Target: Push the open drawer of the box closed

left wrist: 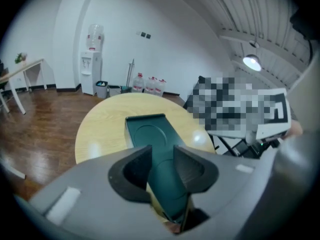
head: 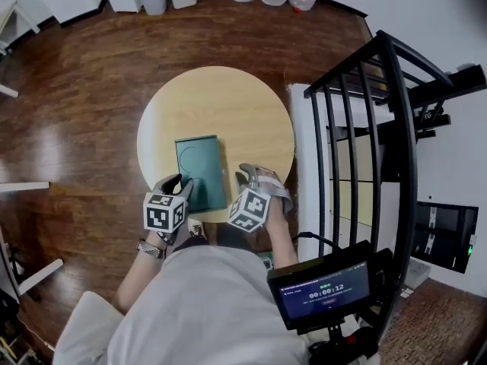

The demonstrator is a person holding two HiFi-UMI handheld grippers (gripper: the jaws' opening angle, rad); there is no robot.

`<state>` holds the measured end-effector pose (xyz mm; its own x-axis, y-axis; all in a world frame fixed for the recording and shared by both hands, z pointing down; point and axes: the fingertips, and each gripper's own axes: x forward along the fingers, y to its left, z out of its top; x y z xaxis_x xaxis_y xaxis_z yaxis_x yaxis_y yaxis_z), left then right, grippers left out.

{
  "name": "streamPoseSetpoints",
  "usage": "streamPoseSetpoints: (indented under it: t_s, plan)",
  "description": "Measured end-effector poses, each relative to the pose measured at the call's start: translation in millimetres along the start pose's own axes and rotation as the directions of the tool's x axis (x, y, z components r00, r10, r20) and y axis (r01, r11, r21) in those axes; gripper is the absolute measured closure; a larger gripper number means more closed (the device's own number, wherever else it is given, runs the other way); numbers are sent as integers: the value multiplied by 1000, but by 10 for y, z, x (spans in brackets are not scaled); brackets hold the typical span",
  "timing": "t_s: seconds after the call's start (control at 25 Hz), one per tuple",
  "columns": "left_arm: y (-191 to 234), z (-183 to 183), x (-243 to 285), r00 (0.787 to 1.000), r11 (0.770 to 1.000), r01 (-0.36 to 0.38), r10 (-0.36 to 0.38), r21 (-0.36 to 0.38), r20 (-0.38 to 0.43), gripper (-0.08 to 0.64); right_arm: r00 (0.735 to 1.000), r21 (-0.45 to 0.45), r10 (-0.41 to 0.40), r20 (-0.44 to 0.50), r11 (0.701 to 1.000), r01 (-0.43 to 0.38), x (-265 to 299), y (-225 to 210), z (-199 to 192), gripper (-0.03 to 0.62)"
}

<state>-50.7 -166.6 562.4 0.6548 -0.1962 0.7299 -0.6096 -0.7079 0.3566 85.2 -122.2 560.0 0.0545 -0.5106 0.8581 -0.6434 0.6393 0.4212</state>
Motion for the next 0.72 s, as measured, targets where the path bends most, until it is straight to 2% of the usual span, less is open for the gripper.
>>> streamPoseSetpoints:
  t_s: [0.2, 0.32, 0.44, 0.6, 0.72]
  plan:
    - [-93, 209, -189, 998, 990, -10, 1, 139, 62, 451, 990, 157, -98, 98, 984, 82, -375, -142, 175, 525]
    - [-211, 260, -281, 992, 982, -15, -9, 188, 126, 479, 972, 293, -175, 157, 948, 124, -610, -193, 179, 574]
    - [-312, 389, -427, 978, 977, -10, -35, 212, 206, 510, 950, 389, -257, 178, 905, 172, -849, -258, 198, 589]
    - [-516, 543, -633, 953, 973, -9, -62, 232, 296, 542, 911, 533, -334, 243, 830, 162, -1222, -343, 194, 589]
    - [-621, 648, -772, 931, 971, -20, -68, 237, 359, 552, 853, 667, -400, 336, 740, 84, -1471, -448, 181, 589]
